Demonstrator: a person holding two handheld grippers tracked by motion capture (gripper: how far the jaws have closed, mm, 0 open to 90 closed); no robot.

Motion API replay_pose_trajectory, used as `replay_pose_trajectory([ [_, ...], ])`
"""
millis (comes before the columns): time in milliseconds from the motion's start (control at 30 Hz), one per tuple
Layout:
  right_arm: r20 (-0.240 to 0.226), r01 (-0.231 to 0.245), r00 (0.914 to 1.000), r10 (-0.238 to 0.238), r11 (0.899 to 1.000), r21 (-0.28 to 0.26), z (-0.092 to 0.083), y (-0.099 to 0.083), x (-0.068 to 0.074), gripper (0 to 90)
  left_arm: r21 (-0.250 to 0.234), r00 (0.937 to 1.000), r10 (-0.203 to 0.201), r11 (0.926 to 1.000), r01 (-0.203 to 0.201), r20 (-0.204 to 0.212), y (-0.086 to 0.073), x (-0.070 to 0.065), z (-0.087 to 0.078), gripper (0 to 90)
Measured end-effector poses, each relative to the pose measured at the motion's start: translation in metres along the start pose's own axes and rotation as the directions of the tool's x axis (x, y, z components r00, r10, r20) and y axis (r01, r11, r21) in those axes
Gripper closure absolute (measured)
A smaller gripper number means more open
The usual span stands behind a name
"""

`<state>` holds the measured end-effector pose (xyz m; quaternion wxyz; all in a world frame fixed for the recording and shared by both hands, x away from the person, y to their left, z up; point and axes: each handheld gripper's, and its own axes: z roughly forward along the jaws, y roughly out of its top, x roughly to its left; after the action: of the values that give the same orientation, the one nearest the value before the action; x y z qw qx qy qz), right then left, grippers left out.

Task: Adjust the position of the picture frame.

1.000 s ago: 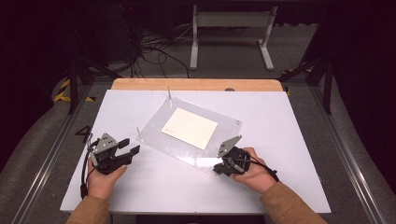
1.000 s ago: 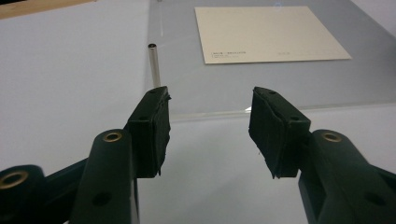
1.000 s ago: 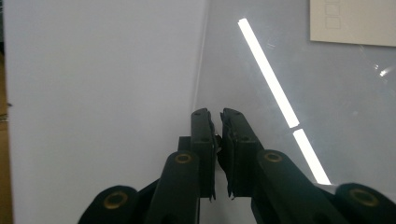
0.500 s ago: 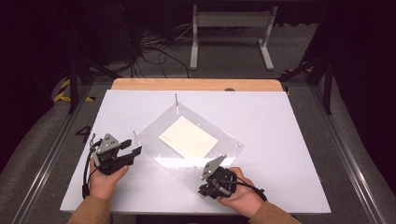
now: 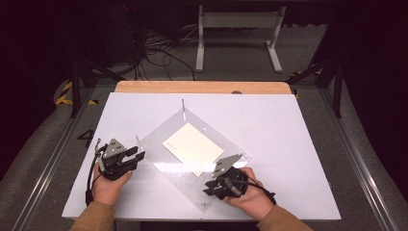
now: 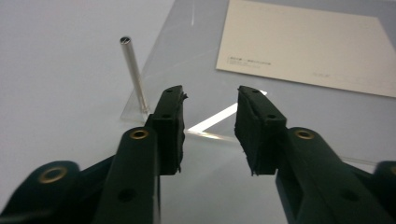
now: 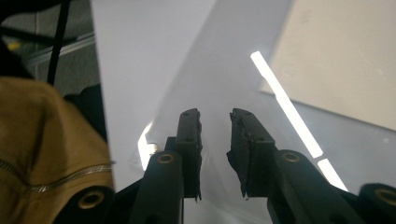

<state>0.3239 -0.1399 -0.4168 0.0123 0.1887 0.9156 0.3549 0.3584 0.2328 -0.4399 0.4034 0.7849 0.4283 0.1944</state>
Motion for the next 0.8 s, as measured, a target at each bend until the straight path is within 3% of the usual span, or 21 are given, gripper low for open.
replay_pose_trajectory([
  [67,0.023,-0.021,0.9995,0.022,0.999,-0.024,-0.007,-0.002,-0.007,72.1,0.015,0.9997,-0.011,0.9998,0.011,-0.022,-0.001,0.002,0.001,65.8],
  [100,0.050,-0.038,0.9980,0.040,0.998,-0.051,-0.015,-0.004,-0.015,71.9,0.023,0.9995,-0.019,0.9996,0.019,-0.025,-0.002,0.003,0.001,71.5],
  [133,0.083,-0.068,0.9937,0.076,0.993,-0.094,-0.028,-0.009,-0.027,71.2,0.034,0.9991,-0.025,0.9991,0.026,-0.036,-0.002,0.004,0.002,76.9],
  [200,0.113,-0.093,0.9879,0.107,0.988,-0.120,-0.038,-0.013,-0.036,71.0,0.057,0.9969,-0.055,0.9966,0.059,-0.056,-0.002,0.009,0.004,80.4],
  [367,0.176,-0.147,0.9682,0.177,0.974,-0.173,-0.061,-0.029,-0.059,70.7,0.134,0.9922,-0.111,0.9840,0.118,-0.058,-0.004,0.015,0.017,88.1],
  [467,0.199,-0.170,0.9579,0.208,0.967,-0.189,-0.069,-0.036,-0.066,70.2,0.189,0.9874,-0.158,0.9695,0.156,-0.003,-0.001,0.014,0.030,89.4],
  [500,0.199,-0.170,0.9579,0.208,0.967,-0.189,-0.069,-0.036,-0.066,70.2,0.189,0.9874,-0.158,0.9695,0.156,-0.003,-0.001,0.014,0.030,89.5],
  [567,0.210,-0.180,0.9523,0.221,0.964,-0.197,-0.073,-0.041,-0.070,69.9,0.203,0.9822,-0.188,0.9621,0.182,0.010,0.002,0.013,0.034,89.5],
  [667,0.226,-0.185,0.9471,0.228,0.963,-0.196,-0.075,-0.045,-0.072,69.5,0.213,0.9781,-0.208,0.9561,0.201,0.008,0.003,0.014,0.035,89.5],
  [800,0.235,-0.193,0.9425,0.238,0.960,-0.201,-0.077,-0.049,-0.076,69.1,0.206,0.9752,-0.221,0.9552,0.213,0.017,0.005,0.014,0.037,89.6],
])
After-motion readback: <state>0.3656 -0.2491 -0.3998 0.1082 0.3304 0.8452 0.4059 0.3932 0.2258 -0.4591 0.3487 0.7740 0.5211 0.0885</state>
